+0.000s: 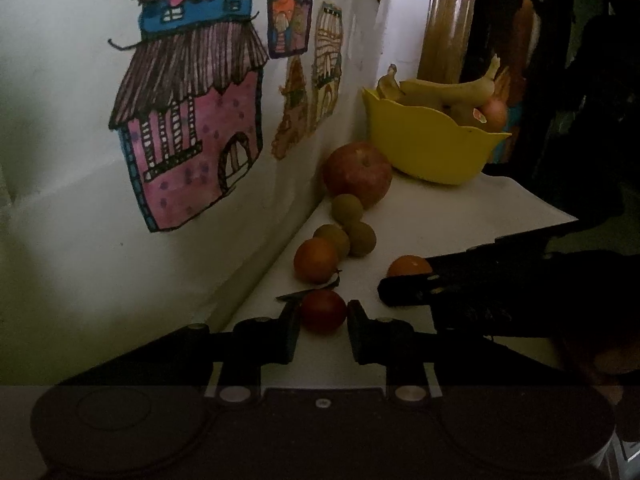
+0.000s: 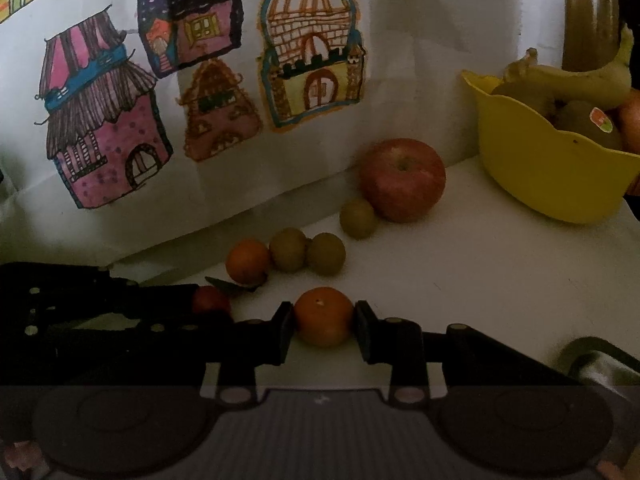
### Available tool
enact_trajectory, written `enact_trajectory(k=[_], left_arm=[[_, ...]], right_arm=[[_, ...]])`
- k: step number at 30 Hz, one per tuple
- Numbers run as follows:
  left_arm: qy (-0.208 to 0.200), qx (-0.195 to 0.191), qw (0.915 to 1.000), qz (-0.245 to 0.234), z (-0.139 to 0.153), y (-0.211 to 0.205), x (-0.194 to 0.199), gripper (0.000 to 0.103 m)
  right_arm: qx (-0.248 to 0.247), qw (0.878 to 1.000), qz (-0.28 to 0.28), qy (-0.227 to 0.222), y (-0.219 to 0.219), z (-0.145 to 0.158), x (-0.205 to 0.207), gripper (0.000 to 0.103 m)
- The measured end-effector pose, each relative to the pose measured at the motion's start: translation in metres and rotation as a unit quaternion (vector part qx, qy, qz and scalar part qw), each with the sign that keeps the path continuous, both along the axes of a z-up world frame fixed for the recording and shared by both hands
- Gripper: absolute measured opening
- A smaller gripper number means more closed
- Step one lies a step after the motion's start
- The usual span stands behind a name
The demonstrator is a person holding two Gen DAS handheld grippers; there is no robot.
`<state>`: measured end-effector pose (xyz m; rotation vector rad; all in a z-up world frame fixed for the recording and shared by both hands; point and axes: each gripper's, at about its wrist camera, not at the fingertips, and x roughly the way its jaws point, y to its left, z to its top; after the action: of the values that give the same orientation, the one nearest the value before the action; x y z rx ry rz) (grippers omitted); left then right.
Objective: Organize fruits
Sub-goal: 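Lift the tomato with left gripper while right gripper carries the tangerine toward the tray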
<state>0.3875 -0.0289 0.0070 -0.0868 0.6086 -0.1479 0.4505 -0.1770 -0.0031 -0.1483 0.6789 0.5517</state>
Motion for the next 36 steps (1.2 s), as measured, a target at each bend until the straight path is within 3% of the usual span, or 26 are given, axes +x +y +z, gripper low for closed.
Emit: enact_trajectory(k=[6, 36], left_arm=[[-0.004, 0.009, 1.0000, 0.001, 0.004, 0.000, -0.007, 0.027], [-0.015, -0.017, 0.9997, 0.010, 0.016, 0.005, -0.041, 0.027]], right_arm=[[-0.006, 1.000, -0.004, 0.003, -0.002, 0.002, -0.010, 0.037], [-0.023, 1.000, -0.014, -0.014, -0.001, 0.017, -0.052, 0.037]])
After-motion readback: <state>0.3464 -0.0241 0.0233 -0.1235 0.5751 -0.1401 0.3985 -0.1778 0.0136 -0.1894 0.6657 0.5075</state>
